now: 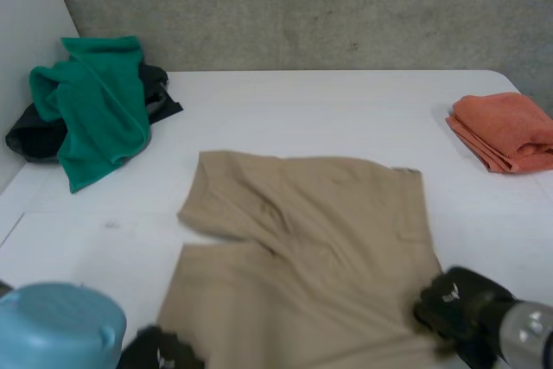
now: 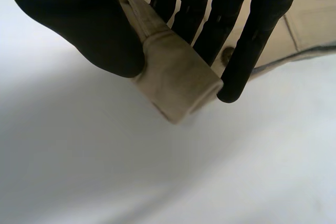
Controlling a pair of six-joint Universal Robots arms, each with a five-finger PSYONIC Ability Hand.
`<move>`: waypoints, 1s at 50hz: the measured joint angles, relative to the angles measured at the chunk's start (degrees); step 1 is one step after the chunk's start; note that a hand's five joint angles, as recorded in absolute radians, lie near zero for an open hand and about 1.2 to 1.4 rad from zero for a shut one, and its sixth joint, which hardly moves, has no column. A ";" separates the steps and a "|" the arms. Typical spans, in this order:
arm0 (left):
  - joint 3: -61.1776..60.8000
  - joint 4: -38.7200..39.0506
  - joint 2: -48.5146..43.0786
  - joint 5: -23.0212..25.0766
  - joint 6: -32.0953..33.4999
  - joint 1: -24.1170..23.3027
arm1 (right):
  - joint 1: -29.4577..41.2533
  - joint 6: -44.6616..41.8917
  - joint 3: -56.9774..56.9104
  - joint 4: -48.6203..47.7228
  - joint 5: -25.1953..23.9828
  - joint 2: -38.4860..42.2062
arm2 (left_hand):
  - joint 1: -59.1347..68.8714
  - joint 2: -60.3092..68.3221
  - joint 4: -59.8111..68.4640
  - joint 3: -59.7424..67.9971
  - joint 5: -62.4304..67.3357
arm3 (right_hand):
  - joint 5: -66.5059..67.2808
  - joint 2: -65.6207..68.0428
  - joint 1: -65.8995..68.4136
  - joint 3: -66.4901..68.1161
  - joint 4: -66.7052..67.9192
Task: Fold the laundry.
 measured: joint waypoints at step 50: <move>43.92 54.64 -39.12 -5.59 26.34 10.19 | 6.41 12.68 -33.70 -51.90 7.20 36.92 | -54.45 -56.29 -56.41 -55.82 -52.78 | -55.55 -55.21 -49.57 -55.90 -56.30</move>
